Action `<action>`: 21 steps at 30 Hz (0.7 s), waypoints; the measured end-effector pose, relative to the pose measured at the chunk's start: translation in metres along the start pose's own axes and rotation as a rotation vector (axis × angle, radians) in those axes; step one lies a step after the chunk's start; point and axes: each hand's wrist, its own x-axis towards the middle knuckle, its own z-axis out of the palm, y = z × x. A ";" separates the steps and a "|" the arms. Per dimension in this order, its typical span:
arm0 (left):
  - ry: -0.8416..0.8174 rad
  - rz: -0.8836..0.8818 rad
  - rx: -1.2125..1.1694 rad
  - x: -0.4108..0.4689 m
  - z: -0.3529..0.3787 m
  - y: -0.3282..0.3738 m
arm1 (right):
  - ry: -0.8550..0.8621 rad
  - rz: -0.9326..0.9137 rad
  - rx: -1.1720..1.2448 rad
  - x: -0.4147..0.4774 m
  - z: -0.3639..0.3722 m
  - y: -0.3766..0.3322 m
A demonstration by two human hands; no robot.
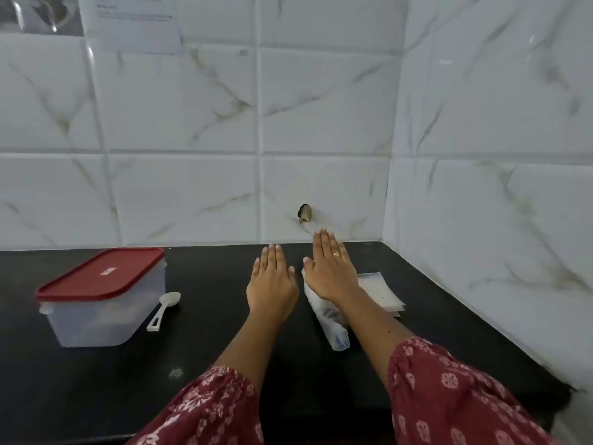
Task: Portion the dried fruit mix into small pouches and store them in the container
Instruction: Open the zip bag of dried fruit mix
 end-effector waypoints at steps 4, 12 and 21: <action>-0.123 -0.070 -0.015 -0.005 0.026 -0.004 | -0.122 0.061 0.041 -0.005 0.021 0.011; -0.230 -0.013 0.024 -0.011 0.059 -0.006 | -0.262 0.183 -0.084 -0.010 0.044 0.016; -0.268 0.200 -0.063 0.001 0.068 -0.011 | -0.339 0.170 -0.175 -0.009 0.044 0.010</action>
